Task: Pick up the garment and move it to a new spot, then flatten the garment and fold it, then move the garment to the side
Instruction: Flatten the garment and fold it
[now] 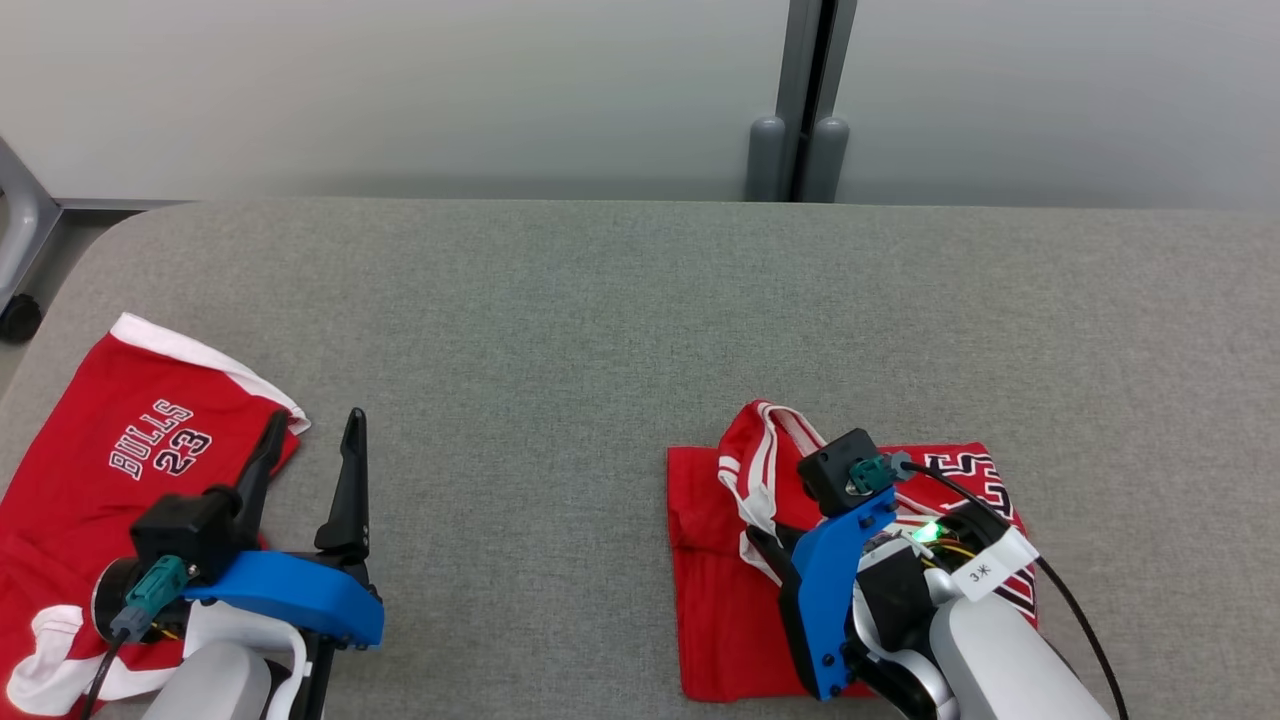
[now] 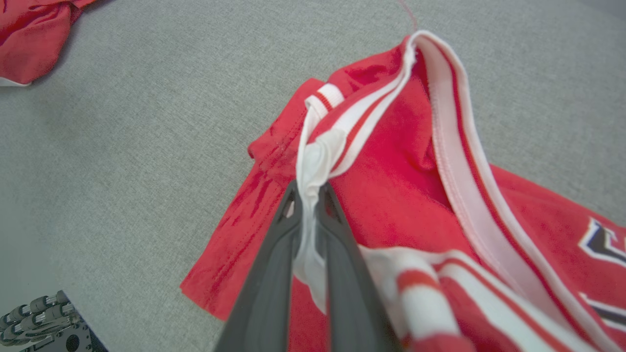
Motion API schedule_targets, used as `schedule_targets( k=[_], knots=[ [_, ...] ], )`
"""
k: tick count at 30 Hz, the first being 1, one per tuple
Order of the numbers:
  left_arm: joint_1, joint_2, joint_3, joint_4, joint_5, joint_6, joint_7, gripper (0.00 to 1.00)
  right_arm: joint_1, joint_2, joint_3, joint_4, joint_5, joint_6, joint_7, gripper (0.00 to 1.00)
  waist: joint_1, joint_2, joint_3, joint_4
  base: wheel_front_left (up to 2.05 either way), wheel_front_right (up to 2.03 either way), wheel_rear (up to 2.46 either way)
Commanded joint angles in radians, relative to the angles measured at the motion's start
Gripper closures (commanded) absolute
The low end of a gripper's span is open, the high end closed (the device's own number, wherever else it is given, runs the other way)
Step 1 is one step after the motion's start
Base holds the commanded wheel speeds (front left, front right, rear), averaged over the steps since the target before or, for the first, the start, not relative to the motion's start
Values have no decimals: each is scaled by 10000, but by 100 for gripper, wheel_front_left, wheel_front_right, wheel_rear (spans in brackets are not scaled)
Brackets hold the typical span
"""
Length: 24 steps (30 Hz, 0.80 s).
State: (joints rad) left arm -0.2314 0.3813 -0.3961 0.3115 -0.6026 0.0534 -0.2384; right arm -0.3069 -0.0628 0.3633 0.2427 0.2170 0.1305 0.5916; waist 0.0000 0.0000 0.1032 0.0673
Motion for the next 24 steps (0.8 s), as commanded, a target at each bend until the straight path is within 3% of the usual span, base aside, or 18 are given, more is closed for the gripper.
schedule_targets(
  k=[1, 5, 7, 8, 17, 24],
  knots=[
    [-173, -2, 26, 22, 6, -1, -24, 0, -237, 64, 121, 258, 68, 5, -118, 100, 0, 0, 45, 73, 0, 0, 0],
    [-184, -29, -6, 65, -5, 7, -56, 0, -444, 106, 315, 893, 136, 5, -221, 100, 0, 0, 81, 153, 0, 0, 0],
    [-193, -33, -2, 83, -3, 27, -72, 0, -524, 125, 460, 1033, 318, 5, -395, 18, 0, 0, 86, 163, 0, 0, 0],
    [-172, -37, 12, 99, -8, 52, -93, 0, -586, 117, 534, 1035, 518, 5, -614, 0, 0, 0, 74, 149, 0, 0, 0],
    [9, 58, 107, 75, -45, 93, -131, 0, -543, -5, 501, -706, 1430, 4, -1888, 0, 0, 0, -36, -50, 0, 0, 0],
    [214, 158, 180, -45, -100, 138, -180, 0, 497, -584, -1449, -2505, 830, 5, -2153, 0, 0, 0, -77, -251, 0, 0, 0]
  ],
)
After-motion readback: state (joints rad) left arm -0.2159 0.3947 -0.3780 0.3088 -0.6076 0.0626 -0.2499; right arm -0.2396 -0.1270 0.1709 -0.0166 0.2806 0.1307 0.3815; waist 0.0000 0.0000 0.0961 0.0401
